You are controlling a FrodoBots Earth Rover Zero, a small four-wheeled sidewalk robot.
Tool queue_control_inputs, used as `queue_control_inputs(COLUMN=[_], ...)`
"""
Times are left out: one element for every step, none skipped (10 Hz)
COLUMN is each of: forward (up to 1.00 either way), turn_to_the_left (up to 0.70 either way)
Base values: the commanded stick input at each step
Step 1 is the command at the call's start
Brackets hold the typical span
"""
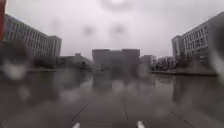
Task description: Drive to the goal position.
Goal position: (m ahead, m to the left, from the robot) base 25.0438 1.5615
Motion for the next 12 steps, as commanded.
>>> queue_control_inputs(forward=[0.7,0.7,0.7,0.7,0.7,0.7,0.7,0.7,0.7,0.7,0.7,0.7], turn_to_the_left=[0.0,0.0,0.0,0.0,0.0,0.0,0.0,0.0,0.0,0.0,0.0,0.0])
